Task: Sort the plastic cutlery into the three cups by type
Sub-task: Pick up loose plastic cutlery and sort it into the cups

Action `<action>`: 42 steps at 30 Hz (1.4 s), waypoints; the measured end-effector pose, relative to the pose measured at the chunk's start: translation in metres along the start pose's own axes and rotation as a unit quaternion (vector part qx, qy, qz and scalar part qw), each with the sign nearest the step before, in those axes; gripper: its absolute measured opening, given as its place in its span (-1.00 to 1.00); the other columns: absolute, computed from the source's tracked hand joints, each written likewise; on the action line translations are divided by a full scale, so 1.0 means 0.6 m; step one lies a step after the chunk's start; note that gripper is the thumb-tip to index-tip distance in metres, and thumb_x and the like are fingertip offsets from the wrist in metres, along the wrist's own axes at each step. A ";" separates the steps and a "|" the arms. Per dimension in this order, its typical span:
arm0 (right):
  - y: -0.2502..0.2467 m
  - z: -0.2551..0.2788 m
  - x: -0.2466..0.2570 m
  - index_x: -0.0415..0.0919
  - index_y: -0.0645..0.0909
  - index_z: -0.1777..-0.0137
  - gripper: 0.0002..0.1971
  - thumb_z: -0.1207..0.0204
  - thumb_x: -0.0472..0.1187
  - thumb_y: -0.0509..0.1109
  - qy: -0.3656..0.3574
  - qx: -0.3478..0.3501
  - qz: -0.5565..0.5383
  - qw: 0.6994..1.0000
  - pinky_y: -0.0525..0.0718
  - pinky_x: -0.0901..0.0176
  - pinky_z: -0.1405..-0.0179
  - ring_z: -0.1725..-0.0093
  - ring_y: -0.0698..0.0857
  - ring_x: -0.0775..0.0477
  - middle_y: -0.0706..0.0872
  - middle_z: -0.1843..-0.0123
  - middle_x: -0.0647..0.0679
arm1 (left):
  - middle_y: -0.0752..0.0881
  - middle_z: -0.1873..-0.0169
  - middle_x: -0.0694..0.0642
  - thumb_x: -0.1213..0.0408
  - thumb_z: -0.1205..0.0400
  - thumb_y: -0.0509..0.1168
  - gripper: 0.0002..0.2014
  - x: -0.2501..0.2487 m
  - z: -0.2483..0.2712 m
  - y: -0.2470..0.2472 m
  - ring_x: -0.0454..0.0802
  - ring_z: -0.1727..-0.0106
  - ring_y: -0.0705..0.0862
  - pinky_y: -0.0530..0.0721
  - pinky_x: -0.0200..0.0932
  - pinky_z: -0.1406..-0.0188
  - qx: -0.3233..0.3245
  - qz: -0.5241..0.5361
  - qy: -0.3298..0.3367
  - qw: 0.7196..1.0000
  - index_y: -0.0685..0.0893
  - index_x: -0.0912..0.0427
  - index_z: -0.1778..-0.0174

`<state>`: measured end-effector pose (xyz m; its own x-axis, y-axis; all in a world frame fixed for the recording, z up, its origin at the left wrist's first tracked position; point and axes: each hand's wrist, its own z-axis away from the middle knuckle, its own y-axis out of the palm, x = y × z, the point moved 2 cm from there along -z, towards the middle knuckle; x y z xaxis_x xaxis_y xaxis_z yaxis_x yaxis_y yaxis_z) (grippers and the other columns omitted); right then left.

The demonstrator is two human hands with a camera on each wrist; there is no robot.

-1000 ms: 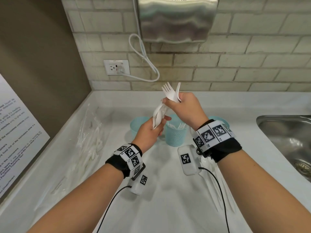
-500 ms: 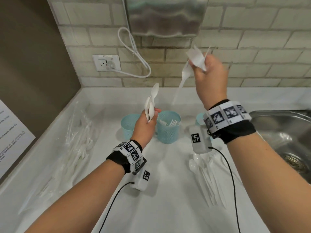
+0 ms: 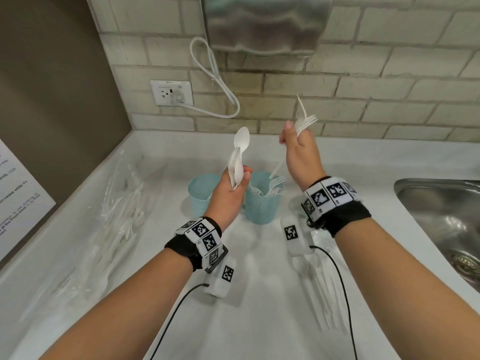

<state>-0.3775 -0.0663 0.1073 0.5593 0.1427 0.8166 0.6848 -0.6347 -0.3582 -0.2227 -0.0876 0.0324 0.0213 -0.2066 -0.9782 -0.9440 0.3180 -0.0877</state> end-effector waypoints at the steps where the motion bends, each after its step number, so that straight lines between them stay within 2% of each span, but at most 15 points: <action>1: 0.002 -0.004 0.004 -0.21 0.55 0.17 -0.62 -0.73 -0.05 0.02 -0.009 -0.006 0.030 0.999 0.24 0.24 -0.04 -0.01 0.42 -0.01 0.50 0.05 -0.04 | 0.49 0.42 -0.15 0.12 -0.71 0.20 -0.96 -0.003 0.001 0.002 -0.22 0.45 0.43 0.38 -0.37 0.52 0.000 0.000 0.003 1.000 0.55 -0.11 0.00; 4: 0.021 -0.008 -0.013 -0.18 0.56 0.03 -0.66 -0.71 -0.02 0.02 -0.026 0.019 0.004 0.999 0.31 0.14 -0.23 -0.11 0.43 -0.08 0.46 -0.04 -0.15 | 0.48 0.39 -0.11 0.12 -0.71 0.21 -0.94 -0.010 0.001 0.004 -0.18 0.49 0.40 0.38 -0.40 0.57 0.005 0.009 0.013 1.000 0.50 -0.16 0.05; 6: 0.036 -0.003 -0.034 -0.24 0.54 -0.13 -0.69 -0.71 -0.06 0.06 -0.010 0.061 -0.024 0.998 0.41 0.14 -0.19 -0.03 0.50 -0.08 0.50 0.04 -0.18 | 0.46 0.39 -0.11 0.11 -0.71 0.21 -0.94 -0.013 0.001 0.003 -0.17 0.48 0.39 0.38 -0.38 0.55 0.010 0.007 0.023 1.000 0.49 -0.18 0.06; 10: 0.048 0.010 -0.081 -0.33 0.55 0.23 -0.72 -0.67 -0.18 0.22 0.053 0.138 0.036 0.988 0.40 0.22 0.18 0.26 0.53 -0.06 0.59 0.24 -0.25 | 0.44 0.38 -0.11 0.11 -0.71 0.21 -0.93 -0.016 0.004 0.005 -0.20 0.50 0.38 0.38 -0.39 0.55 0.023 -0.001 0.028 0.999 0.48 -0.17 0.06; 12: 0.043 0.015 -0.088 -0.15 0.53 0.36 -0.70 -0.58 -0.05 0.34 0.057 0.137 0.056 0.987 0.41 0.20 0.20 0.35 0.49 0.03 0.53 0.35 -0.07 | 0.45 0.41 -0.18 0.11 -0.71 0.20 -0.94 -0.014 0.005 0.005 -0.24 0.51 0.40 0.37 -0.38 0.52 0.027 -0.009 0.038 0.999 0.48 -0.17 0.05; 14: 0.035 0.019 -0.084 0.02 0.66 0.12 -0.76 -0.48 0.17 0.38 0.078 0.114 0.070 0.988 0.45 0.15 -0.03 0.07 0.49 0.04 0.53 0.15 0.01 | 0.51 0.47 -0.24 0.10 -0.71 0.20 -0.96 -0.011 0.006 0.007 -0.28 0.53 0.44 0.38 -0.34 0.50 0.033 -0.023 0.046 0.998 0.49 -0.18 0.04; 17: 0.017 0.021 -0.054 0.00 0.60 -0.29 -0.59 -0.54 0.18 0.30 0.066 0.070 0.075 0.992 0.40 0.13 -0.28 -0.25 0.38 -0.03 0.55 -0.14 -0.02 | 0.55 0.44 -0.22 0.10 -0.71 0.20 -0.96 -0.009 0.007 0.013 -0.32 0.54 0.45 0.43 -0.30 0.45 0.036 -0.041 0.057 0.997 0.50 -0.18 0.03; 21: 0.003 0.039 0.007 0.08 0.54 -0.37 -0.67 -0.70 0.04 0.09 -0.002 0.099 -0.118 0.988 0.57 0.13 -0.29 -0.27 0.62 0.00 0.68 -0.23 0.01 | 0.58 0.29 -0.18 0.14 -0.70 0.22 -0.92 -0.012 0.007 0.028 -0.37 0.44 0.52 0.44 -0.24 0.33 0.051 -0.048 0.068 0.995 0.49 -0.18 0.00; 24: -0.002 0.064 0.029 0.02 0.66 -0.25 -0.62 -0.70 0.08 0.06 0.013 0.138 -0.174 0.975 0.63 -0.02 -0.30 -0.19 0.72 -0.01 0.78 -0.13 0.04 | 0.68 0.05 -0.14 0.19 -0.67 0.29 -0.78 -0.016 0.004 0.047 -0.27 0.07 0.66 0.61 -0.12 0.03 0.058 -0.059 0.056 0.995 0.45 -0.26 -0.10; 27: -0.011 0.084 0.022 -0.09 0.65 -0.23 -0.67 -0.59 0.06 0.30 0.043 0.154 -0.179 0.971 0.56 0.21 -0.21 -0.18 0.71 0.12 0.78 -0.14 0.05 | 0.70 -0.11 0.04 0.26 -0.61 0.36 -0.66 -0.011 -0.003 0.066 -0.04 -0.18 0.67 0.60 -0.12 -0.17 0.042 -0.072 0.034 0.996 0.47 0.04 -0.28; 31: -0.032 0.097 -0.013 0.02 0.42 -0.39 -0.28 -0.25 -0.10 0.66 0.074 0.092 -0.142 0.983 0.58 0.31 0.04 -0.04 0.57 0.10 0.62 -0.17 0.07 | 0.65 0.10 0.03 0.26 -0.54 0.42 -0.60 -0.015 -0.005 0.103 -0.02 0.03 0.69 0.69 -0.18 0.06 0.019 -0.061 0.017 0.998 0.37 0.22 -0.15; 33: -0.044 0.098 -0.032 -0.05 0.50 -0.31 -0.38 -0.27 -0.04 0.65 0.090 0.068 -0.109 0.988 0.64 0.14 -0.06 0.01 0.61 0.06 0.63 -0.11 0.00 | 0.65 0.10 0.05 0.27 -0.53 0.40 -0.62 -0.022 -0.004 0.133 -0.13 0.09 0.66 0.62 -0.44 0.25 0.036 -0.064 0.032 0.997 0.38 0.30 -0.12; 35: -0.059 0.095 -0.043 -0.16 0.63 -0.05 -0.61 -0.36 0.07 0.56 0.077 0.090 -0.052 0.992 0.71 0.04 -0.03 0.05 0.73 -0.03 0.73 -0.01 -0.13 | 0.70 0.02 0.18 0.25 -0.54 0.33 -0.63 -0.031 -0.002 0.165 -0.14 0.07 0.66 0.60 -0.43 0.23 0.065 -0.074 0.057 0.993 0.48 0.36 -0.19; 39: -0.117 0.069 -0.055 -0.12 0.45 0.35 -0.64 -0.45 0.08 0.47 0.050 0.051 0.066 0.995 0.44 0.46 0.49 0.44 0.54 0.08 0.58 0.43 0.01 | 0.64 -0.01 0.11 0.32 -0.57 0.37 -0.59 -0.040 0.004 0.210 -0.04 0.03 0.66 0.59 -0.25 0.18 0.153 -0.128 0.018 0.980 0.42 0.27 -0.30; 42: -0.182 0.038 -0.067 0.00 0.37 0.36 -0.65 -0.46 0.06 0.47 0.054 -0.062 0.093 0.992 0.42 0.46 0.52 0.50 0.48 0.14 0.54 0.44 0.02 | 0.51 -0.14 0.11 0.13 -0.51 0.45 -0.53 -0.017 0.007 0.224 0.06 -0.18 0.53 0.53 -0.11 -0.08 0.214 -0.341 0.031 0.915 0.47 0.16 -0.27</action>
<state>-0.4641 0.0148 0.1034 0.6132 -0.0631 0.7874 0.5082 -0.7316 -0.4545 -0.3485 -0.0389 0.0297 0.5260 -0.5389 -0.6579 -0.5029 0.4268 -0.7516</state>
